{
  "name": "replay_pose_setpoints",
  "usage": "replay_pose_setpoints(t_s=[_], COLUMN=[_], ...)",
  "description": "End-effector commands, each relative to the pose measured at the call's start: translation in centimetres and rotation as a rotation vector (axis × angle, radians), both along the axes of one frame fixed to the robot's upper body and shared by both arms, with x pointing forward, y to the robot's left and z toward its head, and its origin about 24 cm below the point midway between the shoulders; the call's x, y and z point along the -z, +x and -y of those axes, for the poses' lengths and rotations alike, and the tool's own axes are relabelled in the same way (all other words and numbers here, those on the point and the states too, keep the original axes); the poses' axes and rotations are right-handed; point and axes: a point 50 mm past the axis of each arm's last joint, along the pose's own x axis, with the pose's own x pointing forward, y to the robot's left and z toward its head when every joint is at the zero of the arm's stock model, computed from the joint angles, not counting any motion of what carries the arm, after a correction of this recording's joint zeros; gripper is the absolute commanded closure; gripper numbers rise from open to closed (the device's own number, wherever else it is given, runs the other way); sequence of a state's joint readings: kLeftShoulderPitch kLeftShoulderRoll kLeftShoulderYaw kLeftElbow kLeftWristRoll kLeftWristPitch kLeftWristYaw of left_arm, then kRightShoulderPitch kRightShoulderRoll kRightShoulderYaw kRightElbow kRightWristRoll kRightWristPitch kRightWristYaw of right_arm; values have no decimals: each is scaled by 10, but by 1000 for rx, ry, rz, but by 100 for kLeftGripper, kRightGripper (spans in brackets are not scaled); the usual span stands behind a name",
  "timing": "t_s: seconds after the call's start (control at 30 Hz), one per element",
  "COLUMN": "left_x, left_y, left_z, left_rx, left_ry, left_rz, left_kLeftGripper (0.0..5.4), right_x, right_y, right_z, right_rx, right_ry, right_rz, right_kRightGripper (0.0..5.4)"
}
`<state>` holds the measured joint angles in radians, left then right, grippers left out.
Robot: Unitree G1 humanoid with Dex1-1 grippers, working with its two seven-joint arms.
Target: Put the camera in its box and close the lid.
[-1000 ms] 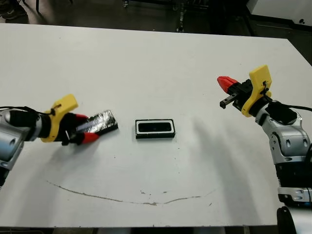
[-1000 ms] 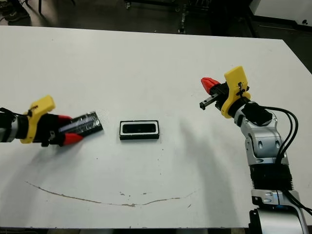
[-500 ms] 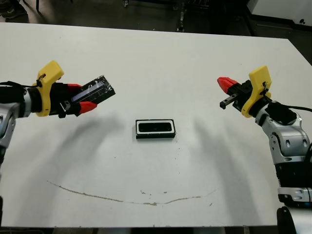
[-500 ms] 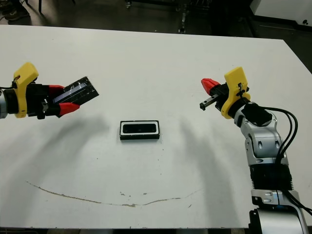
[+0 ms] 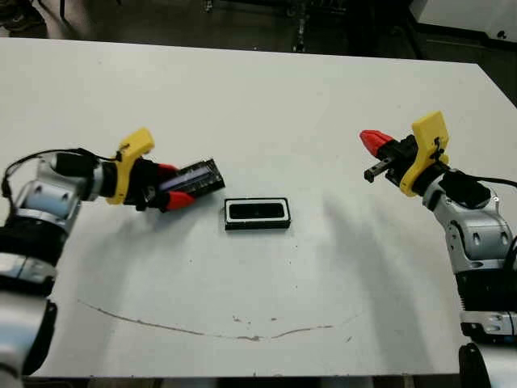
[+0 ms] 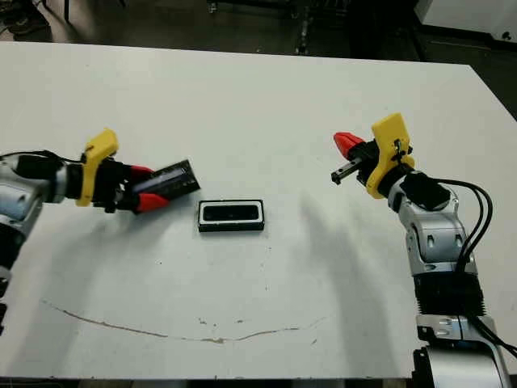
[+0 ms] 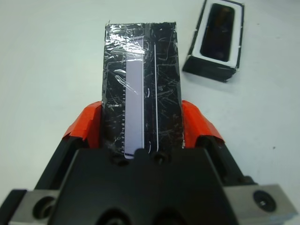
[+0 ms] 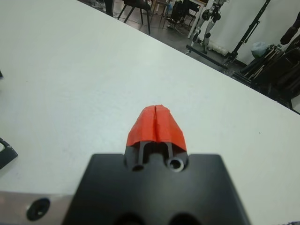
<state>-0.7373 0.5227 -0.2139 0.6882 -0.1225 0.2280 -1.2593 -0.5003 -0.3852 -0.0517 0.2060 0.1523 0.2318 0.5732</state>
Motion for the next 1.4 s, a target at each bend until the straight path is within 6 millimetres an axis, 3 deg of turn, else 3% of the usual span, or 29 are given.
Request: replay_pose_setpoints(t_s=[0.03, 0.3, 0.87, 1.4], left_x=[7, 14, 14, 21], left_y=[2, 2, -2, -6], left_z=[9, 17, 8, 18], left_rx=[42, 81, 123, 172], left_ry=[-21, -81, -249, -232], left_rz=[-40, -112, -135, -230], left_kLeftGripper=[222, 222, 222, 222], right_x=[4, 4, 7, 9], right_y=[-3, -4, -5, -5], right_z=[3, 2, 1, 2], right_rx=[11, 18, -4, -4], right_ry=[-4, -6, 10, 0], right_rz=[-23, -33, -46, -50], right_kRightGripper=[540, 540, 540, 540])
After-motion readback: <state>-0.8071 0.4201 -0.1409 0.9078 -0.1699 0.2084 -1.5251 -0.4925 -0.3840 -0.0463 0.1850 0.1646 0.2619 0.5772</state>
